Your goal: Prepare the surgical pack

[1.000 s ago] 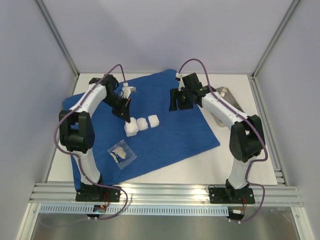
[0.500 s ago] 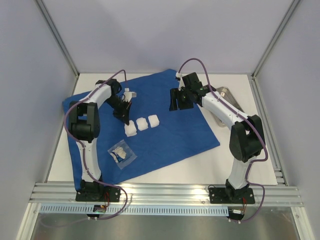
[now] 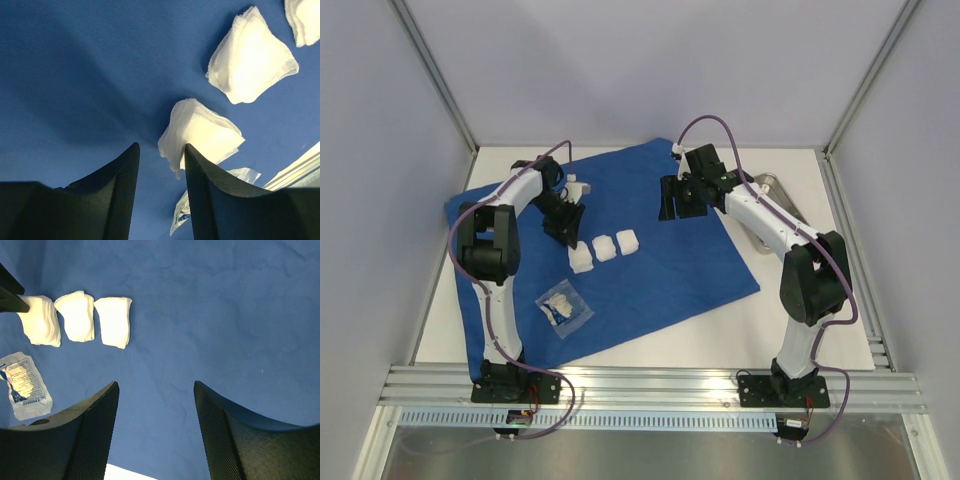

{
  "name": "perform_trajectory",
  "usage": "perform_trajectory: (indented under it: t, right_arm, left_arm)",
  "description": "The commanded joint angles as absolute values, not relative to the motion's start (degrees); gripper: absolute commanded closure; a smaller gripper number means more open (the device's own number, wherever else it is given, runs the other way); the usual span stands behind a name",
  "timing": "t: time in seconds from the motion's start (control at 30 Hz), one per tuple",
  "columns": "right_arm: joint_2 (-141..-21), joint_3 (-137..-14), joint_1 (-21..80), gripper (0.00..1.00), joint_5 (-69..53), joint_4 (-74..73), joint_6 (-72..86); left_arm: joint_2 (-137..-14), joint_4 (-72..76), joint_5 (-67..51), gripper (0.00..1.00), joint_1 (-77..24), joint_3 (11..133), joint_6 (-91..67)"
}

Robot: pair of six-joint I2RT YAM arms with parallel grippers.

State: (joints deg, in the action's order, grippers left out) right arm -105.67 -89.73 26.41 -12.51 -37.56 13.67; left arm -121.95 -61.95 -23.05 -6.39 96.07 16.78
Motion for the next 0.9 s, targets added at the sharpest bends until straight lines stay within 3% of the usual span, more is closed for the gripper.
perform_trajectory:
  t: [0.0,0.53,0.67,0.77,0.87]
  right_arm:
    - [-102.7,-90.9,26.6,0.36,-12.6,-37.3,13.1]
    - [-102.7,-91.1,26.6,0.36,-12.7,-37.1,13.4]
    - [-102.6,-91.1,26.6,0.36,-13.2,-36.8,13.9]
    - [-102.2,-91.1,26.6,0.36,-14.0,-36.7,14.2]
    - [-102.0,-91.2,27.3,0.36,-14.7,-36.6,13.7]
  left_arm:
    - [-122.9,-62.3,-21.9,0.51,-6.4,96.8,16.5]
    - [-125.4,-64.0,-27.6,0.63,-7.5,94.4,16.5]
    - [-126.2,-65.0,-27.5,0.77,-7.5,95.6,16.5]
    - [-125.6,-65.3,-28.3,1.0,-7.5,95.6,17.1]
    - [-122.5,-65.3,-30.4,1.0,-7.5,95.0,18.8]
